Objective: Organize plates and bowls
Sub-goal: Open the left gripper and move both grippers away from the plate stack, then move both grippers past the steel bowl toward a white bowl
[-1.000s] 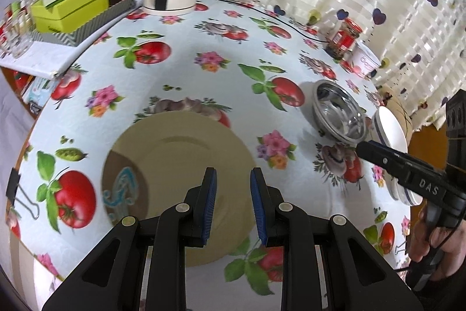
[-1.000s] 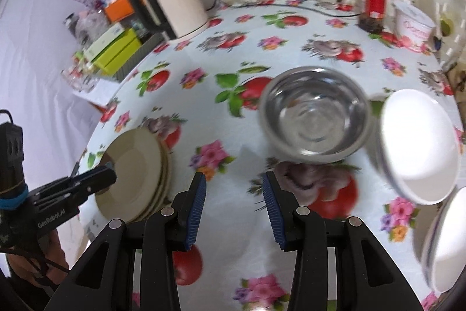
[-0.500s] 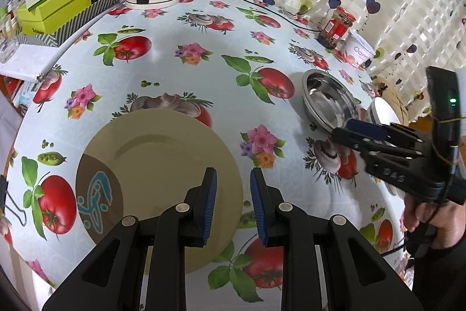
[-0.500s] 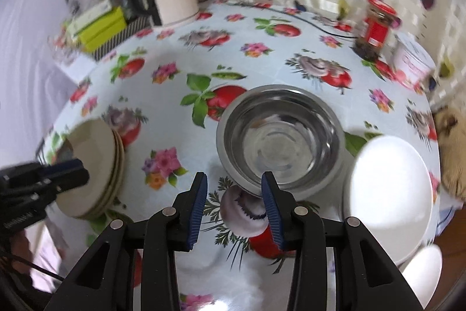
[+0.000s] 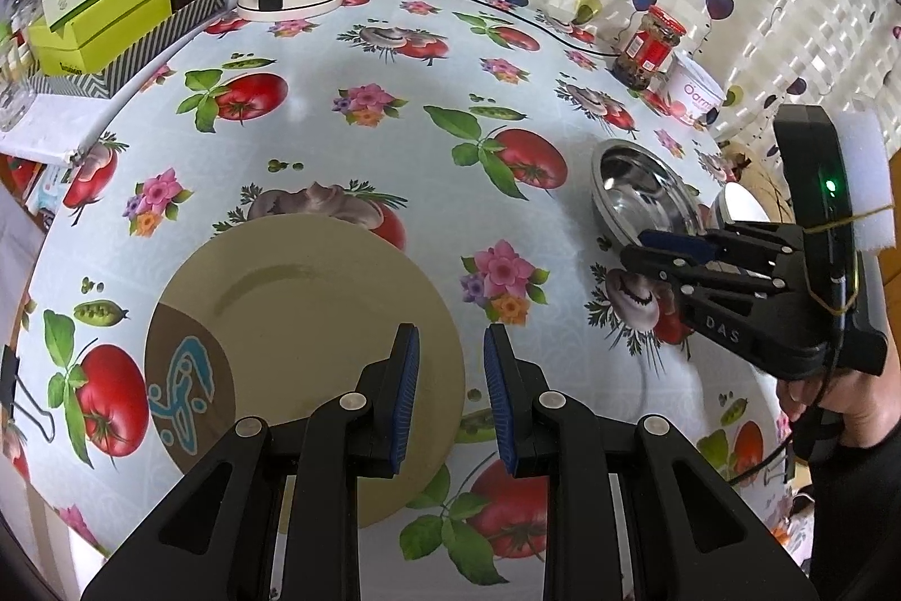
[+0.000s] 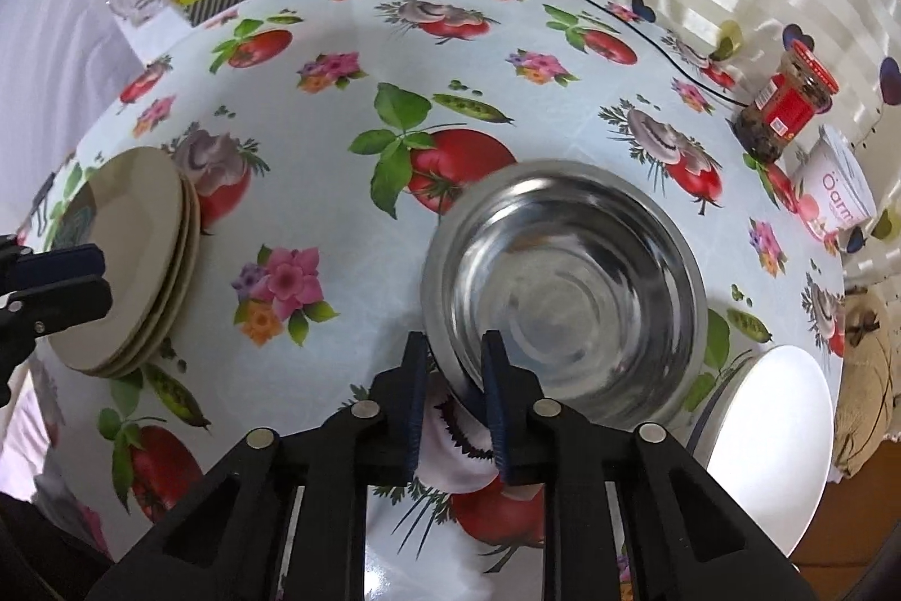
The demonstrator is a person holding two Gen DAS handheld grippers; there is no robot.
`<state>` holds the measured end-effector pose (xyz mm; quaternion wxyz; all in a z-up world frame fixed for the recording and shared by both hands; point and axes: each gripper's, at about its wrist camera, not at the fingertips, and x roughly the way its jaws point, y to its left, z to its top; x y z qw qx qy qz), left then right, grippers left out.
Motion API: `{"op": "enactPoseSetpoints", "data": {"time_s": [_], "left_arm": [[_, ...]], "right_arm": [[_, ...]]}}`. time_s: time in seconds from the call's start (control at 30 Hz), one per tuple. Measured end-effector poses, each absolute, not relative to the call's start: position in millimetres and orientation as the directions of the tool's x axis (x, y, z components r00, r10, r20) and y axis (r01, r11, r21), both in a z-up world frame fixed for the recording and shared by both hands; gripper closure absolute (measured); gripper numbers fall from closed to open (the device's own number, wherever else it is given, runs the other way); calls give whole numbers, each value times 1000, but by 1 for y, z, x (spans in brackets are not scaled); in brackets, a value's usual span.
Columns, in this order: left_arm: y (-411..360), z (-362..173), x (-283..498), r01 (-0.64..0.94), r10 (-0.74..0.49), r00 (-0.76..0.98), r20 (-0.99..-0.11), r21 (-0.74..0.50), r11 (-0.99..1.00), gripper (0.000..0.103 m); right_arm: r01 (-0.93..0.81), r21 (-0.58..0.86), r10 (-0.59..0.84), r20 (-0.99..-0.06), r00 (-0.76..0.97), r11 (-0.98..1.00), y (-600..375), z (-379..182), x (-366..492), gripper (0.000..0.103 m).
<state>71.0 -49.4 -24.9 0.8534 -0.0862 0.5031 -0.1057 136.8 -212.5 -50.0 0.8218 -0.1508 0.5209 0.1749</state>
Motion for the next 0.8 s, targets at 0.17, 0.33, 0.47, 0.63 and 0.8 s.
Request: {"op": "enactPoseSetpoints", "data": {"time_s": [0.17,0.33,0.47,0.63,0.8], "left_arm": [[-49,-24,70,96,-268,471,-840,-253,963,78],[-50,-23,67,103,-274,473,-837,-256,961,78],[-48,-22,63,105,-277,478,-834,-259,960,78],[-48,-18,57,113,-283,484,-828,-262,958,78],[-51,-13,51,130,-291,490,-822,-261,957,78]], "right_arm": [[-463,-51,141,-918,372,885,-212,-49,128,87],[-464,-11,168,-924,342,886,-211,-47,113,87],[-472,14,185,-930,318,882,-205,-47,98,87],[-474,50,213,-931,296,879,-202,-45,76,87],[-474,67,225,-932,284,878,-199,-45,59,87]]}}
